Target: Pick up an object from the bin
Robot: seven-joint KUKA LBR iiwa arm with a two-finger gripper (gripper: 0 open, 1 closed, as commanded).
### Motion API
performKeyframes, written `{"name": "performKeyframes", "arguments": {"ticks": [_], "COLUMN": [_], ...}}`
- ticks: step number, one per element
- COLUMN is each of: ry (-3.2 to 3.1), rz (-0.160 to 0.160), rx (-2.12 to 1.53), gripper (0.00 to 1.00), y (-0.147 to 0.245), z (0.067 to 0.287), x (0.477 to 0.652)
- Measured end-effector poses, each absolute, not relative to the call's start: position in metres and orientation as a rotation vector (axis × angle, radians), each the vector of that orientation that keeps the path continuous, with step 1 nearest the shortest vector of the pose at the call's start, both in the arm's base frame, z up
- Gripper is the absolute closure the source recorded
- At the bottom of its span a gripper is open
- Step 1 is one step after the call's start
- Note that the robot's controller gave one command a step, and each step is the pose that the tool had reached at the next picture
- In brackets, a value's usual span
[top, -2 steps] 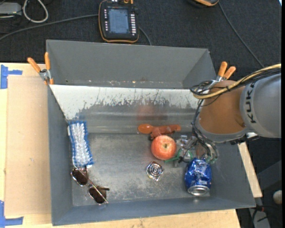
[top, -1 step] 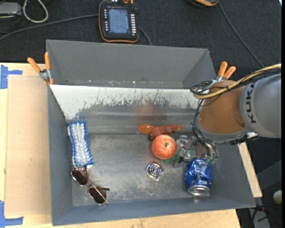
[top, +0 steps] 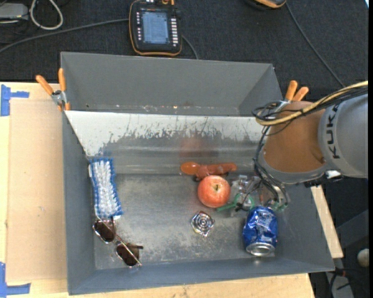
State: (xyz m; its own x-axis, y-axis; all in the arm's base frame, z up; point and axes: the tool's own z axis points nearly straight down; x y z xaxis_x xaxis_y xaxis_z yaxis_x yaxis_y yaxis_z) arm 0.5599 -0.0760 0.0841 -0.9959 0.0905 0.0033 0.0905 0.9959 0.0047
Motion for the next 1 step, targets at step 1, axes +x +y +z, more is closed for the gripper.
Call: {"name": "performKeyframes", "arguments": {"ticks": [1], "ry": [-3.136], "rz": [-0.008], "rx": [-0.144], "gripper": [1.00], "y": [-0.0760], "z": [0.1000], "x": [0.5603]}}
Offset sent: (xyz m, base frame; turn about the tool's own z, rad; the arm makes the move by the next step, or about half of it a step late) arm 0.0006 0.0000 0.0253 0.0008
